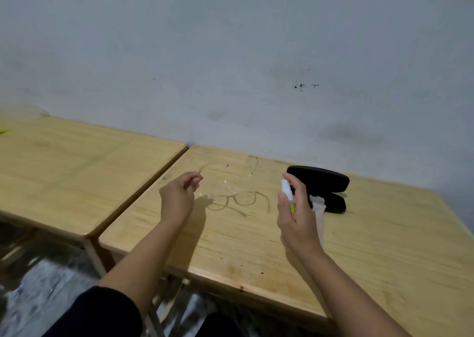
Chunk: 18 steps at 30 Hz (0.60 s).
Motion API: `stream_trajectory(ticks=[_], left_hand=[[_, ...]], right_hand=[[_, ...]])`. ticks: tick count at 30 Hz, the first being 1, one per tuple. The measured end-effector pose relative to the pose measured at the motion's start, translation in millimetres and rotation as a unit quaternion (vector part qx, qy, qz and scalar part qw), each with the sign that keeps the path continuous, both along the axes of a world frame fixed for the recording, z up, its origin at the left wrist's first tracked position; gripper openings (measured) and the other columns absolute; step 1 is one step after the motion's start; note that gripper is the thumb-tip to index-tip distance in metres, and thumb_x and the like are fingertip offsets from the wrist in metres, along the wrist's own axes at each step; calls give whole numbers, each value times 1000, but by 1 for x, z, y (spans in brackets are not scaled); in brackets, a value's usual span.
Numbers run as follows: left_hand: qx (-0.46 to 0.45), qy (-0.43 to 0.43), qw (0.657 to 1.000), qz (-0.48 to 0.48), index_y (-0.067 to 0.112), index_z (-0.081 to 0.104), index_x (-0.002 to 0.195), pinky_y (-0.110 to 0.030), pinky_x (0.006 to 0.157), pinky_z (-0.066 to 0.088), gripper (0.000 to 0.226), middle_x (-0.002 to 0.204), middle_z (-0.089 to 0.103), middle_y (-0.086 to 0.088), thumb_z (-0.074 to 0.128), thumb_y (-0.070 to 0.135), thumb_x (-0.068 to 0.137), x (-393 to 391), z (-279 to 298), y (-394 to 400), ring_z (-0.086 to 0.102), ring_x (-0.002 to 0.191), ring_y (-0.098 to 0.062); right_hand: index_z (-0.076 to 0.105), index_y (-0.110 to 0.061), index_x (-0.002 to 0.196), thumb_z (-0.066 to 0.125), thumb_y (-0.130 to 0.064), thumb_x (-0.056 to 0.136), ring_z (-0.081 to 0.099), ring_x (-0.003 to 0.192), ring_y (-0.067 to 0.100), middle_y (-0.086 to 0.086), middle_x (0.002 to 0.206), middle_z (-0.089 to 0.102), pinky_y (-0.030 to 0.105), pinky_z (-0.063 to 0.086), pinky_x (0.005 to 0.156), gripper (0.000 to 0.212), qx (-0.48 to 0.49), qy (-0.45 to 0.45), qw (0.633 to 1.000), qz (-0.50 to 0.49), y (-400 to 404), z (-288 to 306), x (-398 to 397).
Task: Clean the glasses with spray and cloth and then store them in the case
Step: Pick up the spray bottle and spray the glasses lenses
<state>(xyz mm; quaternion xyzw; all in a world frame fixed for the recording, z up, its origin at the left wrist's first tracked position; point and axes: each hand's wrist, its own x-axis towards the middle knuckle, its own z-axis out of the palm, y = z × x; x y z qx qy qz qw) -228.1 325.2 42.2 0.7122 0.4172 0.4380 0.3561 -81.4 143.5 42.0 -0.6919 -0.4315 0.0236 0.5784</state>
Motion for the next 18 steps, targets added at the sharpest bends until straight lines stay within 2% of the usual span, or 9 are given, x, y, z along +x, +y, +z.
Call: stream_trajectory(ticks=[2, 4, 7, 9, 11, 14, 18], left_hand=[[9, -14, 1000, -18, 17, 70, 93, -19, 79, 45, 14, 84, 69, 2, 57, 12, 90, 17, 6, -9, 67, 82, -12], [20, -23, 999, -37, 17, 70, 93, -11, 74, 43, 13, 83, 70, 4, 58, 14, 90, 33, 11, -18, 66, 81, -10], [29, -41, 997, -63, 15, 71, 93, 2, 69, 40, 13, 84, 70, 5, 59, 13, 89, 51, 21, -32, 65, 78, -5], [32, -56, 995, -80, 11, 71, 93, 4, 69, 39, 13, 84, 70, 3, 59, 10, 88, 59, 27, -41, 64, 77, -4], [30, -68, 993, -92, 8, 71, 94, 4, 70, 40, 14, 85, 70, 2, 59, 7, 88, 66, 31, -47, 64, 77, -5], [26, -73, 992, -99, 7, 71, 97, 4, 71, 40, 15, 86, 69, 1, 59, 6, 88, 72, 35, -52, 65, 79, -7], [22, -72, 991, -109, 7, 71, 96, 3, 71, 40, 15, 86, 69, 1, 59, 7, 88, 77, 35, -55, 61, 69, 14]], right_hand=[[40, -45, 124, 35, -52, 87, 35, 47, 19, -5, 59, 45, 36, 32, 48, 37, -8, 9, 1000, 7, -7, -3, 8], [41, -45, 123, 36, -49, 89, 34, 47, 19, 1, 60, 43, 36, 32, 48, 35, -13, 12, 1000, 6, -13, -5, 15], [42, -41, 120, 38, -40, 94, 34, 45, 11, -3, 63, 46, 32, 33, 49, 27, -23, -4, 999, -22, -21, 0, 24], [43, -38, 120, 39, -29, 97, 38, 44, 7, -9, 62, 46, 20, 32, 49, 25, -39, -34, 998, -45, -24, 2, 30], [43, -32, 124, 39, -27, 97, 43, 46, 5, -15, 64, 46, 16, 32, 49, 27, -66, -75, 993, -69, -26, 4, 35], [42, -29, 129, 40, -28, 97, 42, 54, 2, -13, 82, 52, 18, 29, 54, 32, -99, -103, 986, -84, -26, 5, 41], [39, -33, 127, 38, -31, 97, 49, 66, 19, -3, 69, 51, 27, 33, 60, 30, -121, -97, 984, -89, -25, 5, 44]])
